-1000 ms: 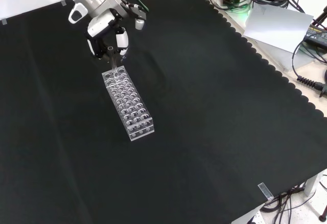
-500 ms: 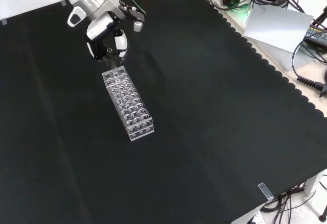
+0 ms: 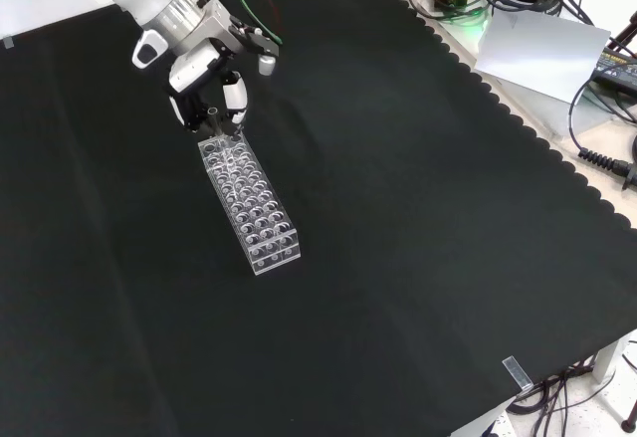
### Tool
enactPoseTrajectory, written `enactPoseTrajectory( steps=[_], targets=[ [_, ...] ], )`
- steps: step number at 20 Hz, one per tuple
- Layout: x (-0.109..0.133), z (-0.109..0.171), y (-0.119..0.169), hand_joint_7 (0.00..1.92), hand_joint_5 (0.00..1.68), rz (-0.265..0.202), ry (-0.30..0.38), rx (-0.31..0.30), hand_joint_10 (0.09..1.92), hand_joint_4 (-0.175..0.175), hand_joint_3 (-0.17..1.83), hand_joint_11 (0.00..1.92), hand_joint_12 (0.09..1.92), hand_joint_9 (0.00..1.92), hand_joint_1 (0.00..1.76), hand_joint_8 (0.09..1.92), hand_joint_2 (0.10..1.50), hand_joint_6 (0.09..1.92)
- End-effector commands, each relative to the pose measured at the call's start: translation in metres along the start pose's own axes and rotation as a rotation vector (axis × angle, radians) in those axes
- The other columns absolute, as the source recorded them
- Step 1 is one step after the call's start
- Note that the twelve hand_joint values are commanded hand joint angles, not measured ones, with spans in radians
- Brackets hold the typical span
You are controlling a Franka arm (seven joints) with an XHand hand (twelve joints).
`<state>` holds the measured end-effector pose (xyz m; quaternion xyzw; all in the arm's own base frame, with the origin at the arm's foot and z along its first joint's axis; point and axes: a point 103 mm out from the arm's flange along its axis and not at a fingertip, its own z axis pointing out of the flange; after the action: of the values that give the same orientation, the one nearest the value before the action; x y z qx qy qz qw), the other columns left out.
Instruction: Put the test tube back in the rack.
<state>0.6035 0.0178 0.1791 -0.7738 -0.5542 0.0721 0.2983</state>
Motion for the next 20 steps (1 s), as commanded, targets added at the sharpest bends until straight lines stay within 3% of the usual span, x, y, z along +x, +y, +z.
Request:
enactPoseTrajectory(
  steps=[1,11,14,17,20],
  targets=[
    [0.000,0.008,0.003,1.33,1.23,-0.005,-0.008,0.018,0.61,-0.175,0.74,0.99,1.13,1.25,1.43,0.85,0.60,0.74],
    [-0.003,0.021,0.004,1.33,1.23,-0.004,-0.009,0.047,0.61,-0.175,0.74,0.99,1.13,1.25,1.43,0.85,0.60,0.74],
    [-0.006,0.019,0.005,1.32,1.22,-0.013,0.020,0.100,0.63,-0.175,0.72,0.96,1.16,1.24,1.43,0.84,0.62,0.74],
    [-0.008,0.019,0.005,1.17,1.10,-0.031,0.031,0.146,0.75,-0.175,0.42,0.75,1.33,1.21,1.31,0.86,0.83,0.84],
    [-0.008,0.018,0.003,1.00,0.79,-0.038,0.035,0.163,0.82,-0.126,0.72,0.59,1.42,1.01,1.24,0.90,0.63,0.86]
  ],
)
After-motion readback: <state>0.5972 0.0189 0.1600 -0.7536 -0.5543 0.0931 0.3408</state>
